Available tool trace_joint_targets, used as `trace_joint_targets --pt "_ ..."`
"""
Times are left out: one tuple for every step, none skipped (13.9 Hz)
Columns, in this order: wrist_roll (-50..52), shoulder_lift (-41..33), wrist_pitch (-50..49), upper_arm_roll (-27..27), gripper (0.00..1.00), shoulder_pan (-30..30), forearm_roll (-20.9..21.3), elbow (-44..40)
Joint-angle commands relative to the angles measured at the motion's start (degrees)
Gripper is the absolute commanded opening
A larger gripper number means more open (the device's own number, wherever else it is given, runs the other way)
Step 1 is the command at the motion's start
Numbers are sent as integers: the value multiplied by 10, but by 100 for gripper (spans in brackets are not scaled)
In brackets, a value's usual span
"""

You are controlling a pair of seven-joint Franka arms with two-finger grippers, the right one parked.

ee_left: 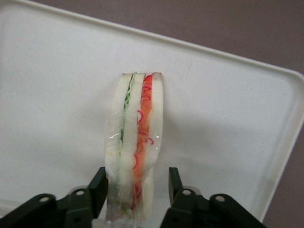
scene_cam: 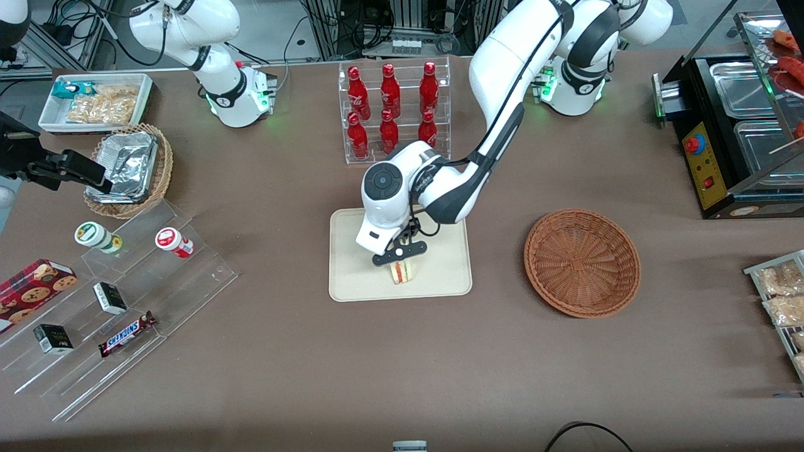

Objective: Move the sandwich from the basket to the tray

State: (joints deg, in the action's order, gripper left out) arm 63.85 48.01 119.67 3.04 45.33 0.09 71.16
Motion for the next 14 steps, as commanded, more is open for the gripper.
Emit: trace_joint_targets --pt "10 -40 -35 -7 100 5 -1 -1" --pt "5 -54 -54 -9 100 1 -1 -1" --pt "3 -63 -81 -11 100 -2 1 -1" --pt "3 -73 -101 -14 100 -3 3 0" --pt "1 -86 -119 -27 100 -3 11 2" --pt "0 -97 -133 -46 100 -4 18 -1" --pt "-2 -115 -158 -59 100 -9 13 1" --pt "-16 -135 -187 -61 100 -28 14 15" --pt "-37 -149 -189 -61 100 -43 13 36" --pt "-58 -160 -189 -61 100 -58 12 51" --pt "-83 -173 -190 -60 100 -77 11 68" --pt "-112 -186 -194 -60 100 -93 11 83" --pt "-142 -204 -195 -60 100 -106 11 102" --pt "-155 -223 -193 -60 100 -120 9 124"
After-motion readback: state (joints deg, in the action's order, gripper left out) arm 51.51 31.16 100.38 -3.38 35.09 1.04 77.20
